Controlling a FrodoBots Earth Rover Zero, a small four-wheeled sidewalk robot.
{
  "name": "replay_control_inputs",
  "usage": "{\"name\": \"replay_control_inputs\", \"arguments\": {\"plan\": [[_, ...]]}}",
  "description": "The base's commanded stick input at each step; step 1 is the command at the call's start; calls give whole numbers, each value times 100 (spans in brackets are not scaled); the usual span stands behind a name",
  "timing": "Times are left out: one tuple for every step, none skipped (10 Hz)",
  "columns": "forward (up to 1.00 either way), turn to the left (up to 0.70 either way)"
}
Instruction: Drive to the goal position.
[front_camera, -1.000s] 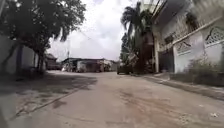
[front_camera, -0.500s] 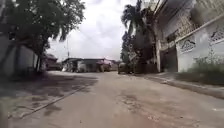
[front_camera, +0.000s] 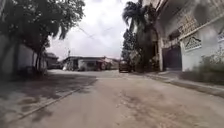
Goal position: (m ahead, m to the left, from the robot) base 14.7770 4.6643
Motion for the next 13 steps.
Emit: {"name": "replay_control_inputs", "arguments": {"plan": [[50, 1], [50, 1], [50, 1], [50, 1], [50, 1], [50, 1], [50, 1], [50, 1], [50, 1], [50, 1], [50, 1], [50, 1], [50, 1]]}}
